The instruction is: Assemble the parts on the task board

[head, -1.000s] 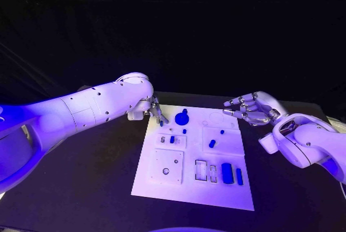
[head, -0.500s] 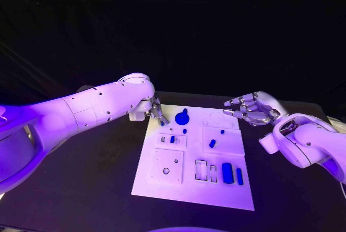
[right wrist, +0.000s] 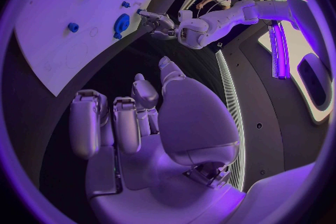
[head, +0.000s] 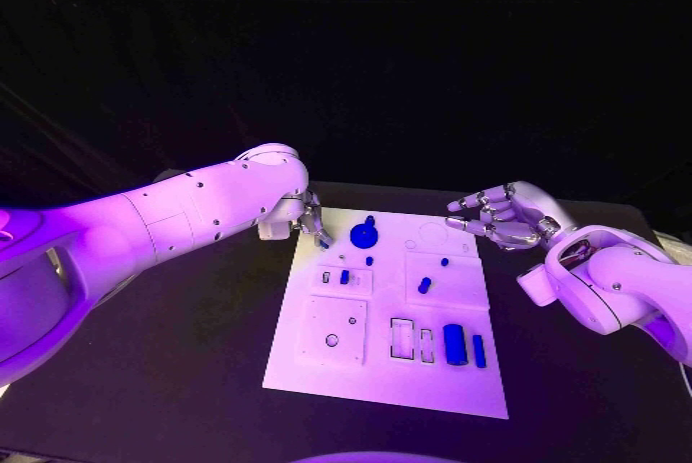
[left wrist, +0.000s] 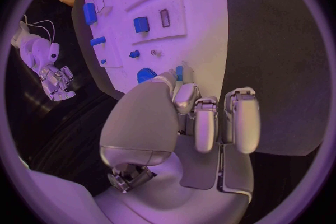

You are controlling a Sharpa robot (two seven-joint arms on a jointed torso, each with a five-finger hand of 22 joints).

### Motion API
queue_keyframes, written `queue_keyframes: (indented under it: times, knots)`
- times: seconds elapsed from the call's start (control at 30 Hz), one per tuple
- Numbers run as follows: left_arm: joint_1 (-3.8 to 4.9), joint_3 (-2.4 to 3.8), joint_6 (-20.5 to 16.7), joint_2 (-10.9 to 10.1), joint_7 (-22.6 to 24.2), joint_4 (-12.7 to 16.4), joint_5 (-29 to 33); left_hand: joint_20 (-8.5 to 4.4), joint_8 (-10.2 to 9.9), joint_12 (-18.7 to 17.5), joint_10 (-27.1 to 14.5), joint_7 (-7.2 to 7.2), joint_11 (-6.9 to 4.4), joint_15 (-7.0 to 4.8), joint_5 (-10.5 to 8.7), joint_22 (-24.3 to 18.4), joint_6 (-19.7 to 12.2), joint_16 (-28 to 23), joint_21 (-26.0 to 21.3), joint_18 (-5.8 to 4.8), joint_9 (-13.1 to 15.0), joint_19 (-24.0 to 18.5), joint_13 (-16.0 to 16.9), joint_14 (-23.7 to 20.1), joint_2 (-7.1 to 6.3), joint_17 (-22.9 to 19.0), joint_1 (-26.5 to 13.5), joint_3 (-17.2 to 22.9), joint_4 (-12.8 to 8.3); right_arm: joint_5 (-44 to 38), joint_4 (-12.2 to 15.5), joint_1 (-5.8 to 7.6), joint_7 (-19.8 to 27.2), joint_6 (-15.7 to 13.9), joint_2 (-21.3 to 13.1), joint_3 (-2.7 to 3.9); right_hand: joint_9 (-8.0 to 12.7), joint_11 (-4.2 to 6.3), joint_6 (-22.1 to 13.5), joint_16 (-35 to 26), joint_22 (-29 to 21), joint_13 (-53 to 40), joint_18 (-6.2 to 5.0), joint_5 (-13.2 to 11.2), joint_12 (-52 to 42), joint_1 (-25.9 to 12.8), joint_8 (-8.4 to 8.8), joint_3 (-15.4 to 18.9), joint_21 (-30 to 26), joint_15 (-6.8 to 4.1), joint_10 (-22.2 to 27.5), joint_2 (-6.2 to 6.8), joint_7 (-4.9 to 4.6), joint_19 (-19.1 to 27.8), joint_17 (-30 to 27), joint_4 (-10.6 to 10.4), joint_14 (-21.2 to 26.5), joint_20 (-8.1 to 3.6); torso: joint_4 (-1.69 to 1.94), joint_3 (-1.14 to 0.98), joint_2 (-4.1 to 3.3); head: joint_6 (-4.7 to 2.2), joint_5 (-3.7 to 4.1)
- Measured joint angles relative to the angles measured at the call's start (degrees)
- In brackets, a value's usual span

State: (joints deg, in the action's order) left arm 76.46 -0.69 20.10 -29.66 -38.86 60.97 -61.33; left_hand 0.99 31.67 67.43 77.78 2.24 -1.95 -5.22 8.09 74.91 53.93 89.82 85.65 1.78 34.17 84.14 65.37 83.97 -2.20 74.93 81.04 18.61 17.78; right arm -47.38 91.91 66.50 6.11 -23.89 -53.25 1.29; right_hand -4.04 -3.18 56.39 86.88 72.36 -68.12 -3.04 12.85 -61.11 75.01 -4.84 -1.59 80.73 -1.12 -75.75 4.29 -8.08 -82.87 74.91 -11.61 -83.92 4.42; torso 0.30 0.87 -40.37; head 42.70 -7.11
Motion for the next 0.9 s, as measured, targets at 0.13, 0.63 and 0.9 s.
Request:
queue_keyframes:
  times: [0.13,0.63,0.9]
  knots:
    - [-0.16,-0.1,-0.5,-0.16,0.16,-0.05,0.34,0.12,1.75,0.03,0.16,0.0,-0.08,0.0,0.14,0.0,0.0,0.0,0.0,0.0,1.22,-0.12,0.16,0.0,-3.97,0.0,-3.38,7.71,0.08,0.0,0.0,-0.01,-0.01,0.03,0.0,0.0,0.0,0.0,0.0,0.0,0.0,0.0,0.0,0.0,0.0,0.0,0.0,0.0,0.0,0.0,0.0,0.0,0.0,0.0,0.0,0.0,0.0,0.0,0.0,0.0,0.01,0.0,0.0]
    - [-0.23,-0.16,-3.47,-2.19,2.19,2.5,2.74,0.12,3.49,0.69,1.26,0.1,-0.12,-0.01,3.81,0.0,-0.09,0.0,0.0,0.0,2.53,-0.12,0.77,0.0,-6.48,-0.01,-8.8,14.06,-3.34,0.0,-0.01,-0.02,-0.07,0.23,-0.04,-0.01,0.0,0.0,0.0,0.0,0.0,0.0,0.0,0.0,0.0,0.0,0.0,0.16,0.0,0.0,0.0,0.0,0.0,0.0,-0.01,0.16,0.0,0.0,0.03,-0.06,0.08,-0.15,-0.09]
    - [-0.2,-0.54,-5.97,-5.65,3.86,8.69,3.87,0.12,3.58,2.16,2.38,0.1,-0.32,-0.01,7.17,0.0,0.14,0.0,0.06,0.0,2.59,-0.12,2.25,0.0,-7.25,-0.01,-10.6,15.67,-5.14,0.0,-0.11,-0.04,-0.1,0.33,0.0,-0.05,0.0,0.0,0.0,0.0,0.0,0.0,0.0,0.0,0.0,0.0,0.0,0.16,0.0,0.0,0.0,0.0,0.0,0.0,-0.01,0.16,0.0,0.0,0.09,-0.12,0.09,-0.21,-0.34]
